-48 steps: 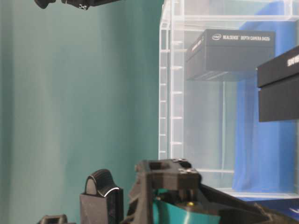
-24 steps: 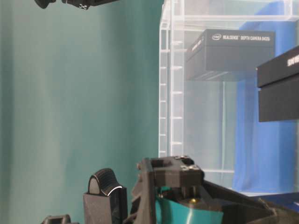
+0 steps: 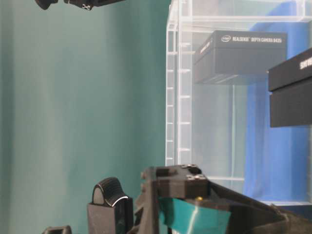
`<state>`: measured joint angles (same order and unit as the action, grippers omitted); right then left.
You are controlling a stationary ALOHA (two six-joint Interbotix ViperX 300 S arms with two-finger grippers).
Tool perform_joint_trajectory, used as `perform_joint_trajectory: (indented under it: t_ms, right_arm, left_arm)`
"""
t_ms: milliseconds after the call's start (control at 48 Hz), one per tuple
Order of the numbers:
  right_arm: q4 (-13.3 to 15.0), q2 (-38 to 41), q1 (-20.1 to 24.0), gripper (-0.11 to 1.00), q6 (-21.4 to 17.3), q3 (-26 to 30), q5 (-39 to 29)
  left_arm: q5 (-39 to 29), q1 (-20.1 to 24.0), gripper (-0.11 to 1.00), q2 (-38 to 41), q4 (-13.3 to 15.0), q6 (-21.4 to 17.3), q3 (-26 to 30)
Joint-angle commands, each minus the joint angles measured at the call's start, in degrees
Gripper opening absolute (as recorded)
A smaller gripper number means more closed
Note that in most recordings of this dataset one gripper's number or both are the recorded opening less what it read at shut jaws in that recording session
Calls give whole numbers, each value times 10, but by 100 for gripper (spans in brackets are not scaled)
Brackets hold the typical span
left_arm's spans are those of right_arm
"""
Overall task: Take out the box from the case.
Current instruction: 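Open the left gripper and withdraw it to the left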
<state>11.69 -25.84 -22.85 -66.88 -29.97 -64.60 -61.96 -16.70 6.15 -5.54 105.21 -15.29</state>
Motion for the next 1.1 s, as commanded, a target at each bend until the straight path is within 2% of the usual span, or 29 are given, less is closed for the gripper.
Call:
perform_joint_trajectory:
  t_ms: [0, 396, 730, 917, 1084]
  right_arm:
    - [2, -6, 1, 92, -1, 6, 2]
    - [2, -6, 1, 92, -2, 6, 2]
    - [2, -6, 0, 92, -2, 6, 2]
    - [2, -6, 1, 92, -2, 6, 2]
    - [2, -6, 1, 92, -3, 6, 2]
  left_arm:
    - [0, 2, 97, -24, 1, 0, 8]
    - [-13, 9, 97, -52, 1, -2, 34]
    - [-149, 13, 97, -95, -4, -6, 140]
    - [-207, 13, 97, -98, -6, -28, 203]
    - [-223, 13, 97, -97, -6, -38, 206]
